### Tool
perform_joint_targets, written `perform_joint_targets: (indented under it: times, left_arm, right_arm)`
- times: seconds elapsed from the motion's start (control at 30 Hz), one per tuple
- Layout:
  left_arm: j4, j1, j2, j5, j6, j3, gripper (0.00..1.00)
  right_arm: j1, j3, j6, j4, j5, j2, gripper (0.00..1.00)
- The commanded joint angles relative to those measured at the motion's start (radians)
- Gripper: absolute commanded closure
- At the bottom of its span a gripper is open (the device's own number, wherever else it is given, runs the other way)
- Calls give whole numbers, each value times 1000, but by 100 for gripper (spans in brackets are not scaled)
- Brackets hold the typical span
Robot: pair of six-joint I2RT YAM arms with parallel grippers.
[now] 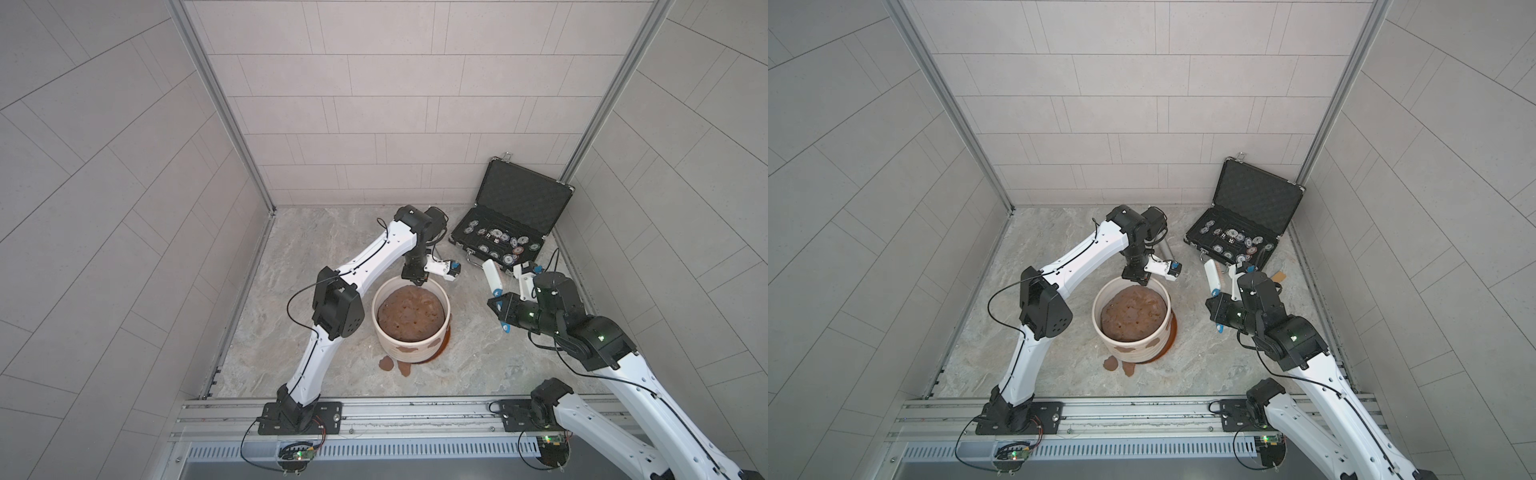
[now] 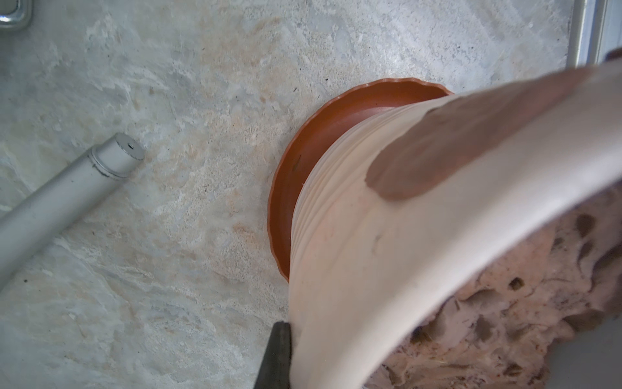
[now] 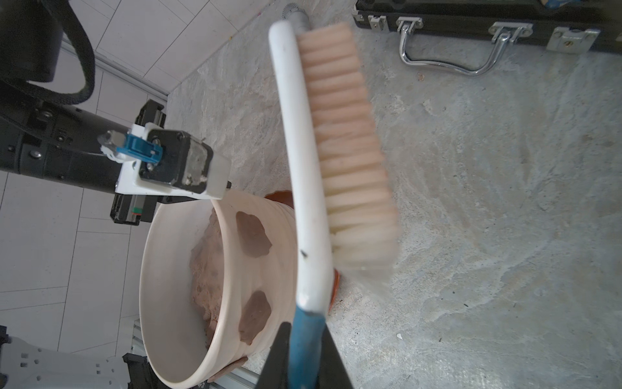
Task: Scrub the dried mud off the ceramic pot
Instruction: Rotate the pot on the tray.
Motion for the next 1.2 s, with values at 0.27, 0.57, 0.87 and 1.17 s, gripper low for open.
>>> perform_joint_targets:
  times: [0.27,0.57,0.87,1.17]
  left_arm:
    - [-126,-81,-50,180,14,56,63]
    - [-29,-27,-172,267,-156,73,35]
    - [128,140,-473,231,-602,-147,0]
    - [274,345,-781,341,-1004,-666,3]
  right_arm:
    - [-7,-16,8,11,13,-51,100]
    - [-9,-8,-36,-28,-4,-71,100]
    - [88,79,-330,111,-523,-5,100]
    - [566,181,-554,-118,-185,121,100]
